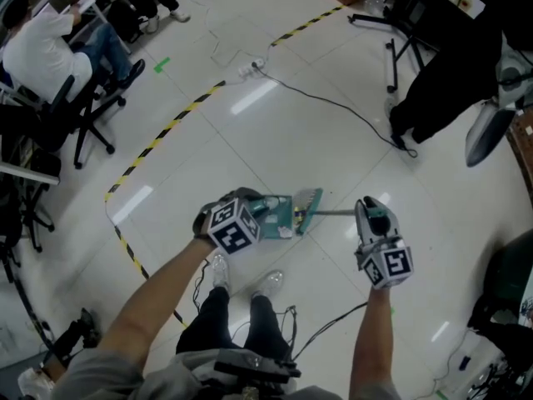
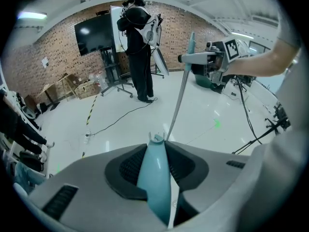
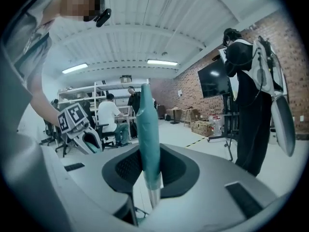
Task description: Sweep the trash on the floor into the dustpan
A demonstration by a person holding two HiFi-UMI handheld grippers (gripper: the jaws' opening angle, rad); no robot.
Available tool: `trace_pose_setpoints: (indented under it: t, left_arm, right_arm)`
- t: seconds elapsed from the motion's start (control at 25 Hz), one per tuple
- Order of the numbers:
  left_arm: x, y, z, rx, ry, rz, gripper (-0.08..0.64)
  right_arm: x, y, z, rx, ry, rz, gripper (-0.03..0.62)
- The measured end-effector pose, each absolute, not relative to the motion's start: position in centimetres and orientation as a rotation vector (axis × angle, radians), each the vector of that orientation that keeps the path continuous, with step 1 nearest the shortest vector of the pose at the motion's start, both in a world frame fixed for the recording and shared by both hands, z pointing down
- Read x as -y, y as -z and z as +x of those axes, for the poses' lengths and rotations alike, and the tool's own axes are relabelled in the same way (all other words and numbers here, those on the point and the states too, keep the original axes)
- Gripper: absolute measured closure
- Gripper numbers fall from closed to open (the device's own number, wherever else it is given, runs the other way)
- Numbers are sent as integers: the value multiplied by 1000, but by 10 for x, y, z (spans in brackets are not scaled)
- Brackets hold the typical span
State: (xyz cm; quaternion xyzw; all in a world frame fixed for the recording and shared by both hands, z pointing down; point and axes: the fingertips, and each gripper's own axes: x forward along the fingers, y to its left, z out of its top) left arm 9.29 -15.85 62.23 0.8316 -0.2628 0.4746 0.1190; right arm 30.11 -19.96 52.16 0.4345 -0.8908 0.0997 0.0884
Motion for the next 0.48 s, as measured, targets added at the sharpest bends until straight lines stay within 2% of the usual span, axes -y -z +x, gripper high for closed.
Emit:
trace_pose_setpoints:
  t: [0.2, 0.48]
  left_arm:
    - [162, -626, 114, 815, -1407, 2424, 454]
    - [168, -625, 123, 832, -1441, 2432, 454]
  right_arm:
    - [205, -567, 308, 2542, -290, 1281, 518]
    - [187, -588, 312, 2581, -606, 1372, 514]
